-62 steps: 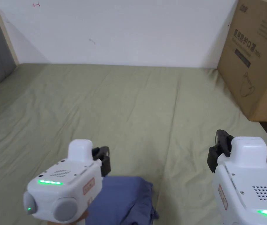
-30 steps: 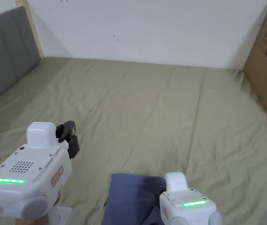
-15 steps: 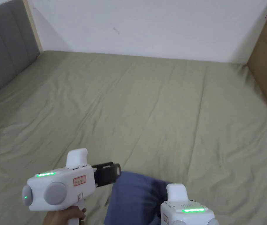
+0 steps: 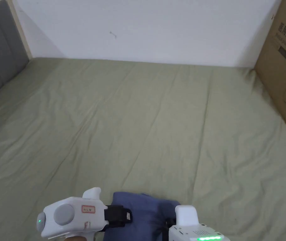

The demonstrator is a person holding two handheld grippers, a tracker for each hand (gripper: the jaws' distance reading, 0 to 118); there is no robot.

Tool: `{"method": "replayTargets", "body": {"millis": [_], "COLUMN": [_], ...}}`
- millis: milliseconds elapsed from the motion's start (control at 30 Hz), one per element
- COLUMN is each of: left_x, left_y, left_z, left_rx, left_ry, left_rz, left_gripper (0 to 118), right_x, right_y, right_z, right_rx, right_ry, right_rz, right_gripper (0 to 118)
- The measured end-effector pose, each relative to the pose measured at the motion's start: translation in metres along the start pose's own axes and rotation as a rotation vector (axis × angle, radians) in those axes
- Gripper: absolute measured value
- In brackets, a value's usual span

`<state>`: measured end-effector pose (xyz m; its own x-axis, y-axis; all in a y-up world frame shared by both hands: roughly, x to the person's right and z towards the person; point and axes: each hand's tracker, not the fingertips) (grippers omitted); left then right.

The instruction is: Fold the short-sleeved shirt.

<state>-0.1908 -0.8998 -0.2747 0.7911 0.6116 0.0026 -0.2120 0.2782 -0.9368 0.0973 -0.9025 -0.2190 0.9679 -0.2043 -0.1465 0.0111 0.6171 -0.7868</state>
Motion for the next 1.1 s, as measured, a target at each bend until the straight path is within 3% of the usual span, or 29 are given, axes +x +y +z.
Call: {"method": "replayTargets", "body": {"millis": [67,100,200,300,533,800,933,967,1000,1067,1100], "left_x": [-0.001,-0.003,-0.003,-0.012,-0.100,-0.196,-0.221,-0.223,-0.223,-0.222,-0.225], "left_y": [-0.001,0.000,0.014,0.040,0.119,0.179,0.189,0.190,0.189,0.190,0.188], "left_z": [0.005,0.010,0.025,0.057,0.151,0.214,0.216,0.213,0.210,0.205,0.207], "left_rx": [0.005,0.013,0.003,0.055,0.146,0.183,0.165,0.167,0.176,0.166,0.171], "left_ry": [0.002,-0.026,-0.012,0.124,0.421,0.709,0.700,0.683,0.697,0.701,0.689], "left_rz": [-0.003,-0.001,-0.050,-0.159,-0.212,-0.118,-0.069,-0.050,-0.019,0.035,0.044], "left_gripper": [24,23,22,22,22,22,24,27,40,78,104], "right_x": [0.001,0.000,-0.008,-0.014,-0.035,-0.052,-0.054,-0.053,-0.052,-0.052,-0.052], "right_y": [0.005,0.008,0.025,0.046,0.079,0.101,0.110,0.111,0.112,0.113,0.114], "right_z": [0.006,0.010,0.024,0.036,0.046,0.036,0.030,0.028,0.027,0.028,0.030], "right_rx": [0.013,0.028,0.093,0.149,0.231,0.270,0.281,0.280,0.280,0.281,0.281], "right_ry": [0.028,0.037,0.024,0.016,-0.012,-0.013,-0.019,-0.020,-0.023,-0.031,-0.037], "right_rz": [-0.031,-0.039,-0.011,0.034,0.125,0.135,0.119,0.113,0.110,0.104,0.104], "right_gripper": [0,0,0,0,0,0,0,0,0,0,0]}}
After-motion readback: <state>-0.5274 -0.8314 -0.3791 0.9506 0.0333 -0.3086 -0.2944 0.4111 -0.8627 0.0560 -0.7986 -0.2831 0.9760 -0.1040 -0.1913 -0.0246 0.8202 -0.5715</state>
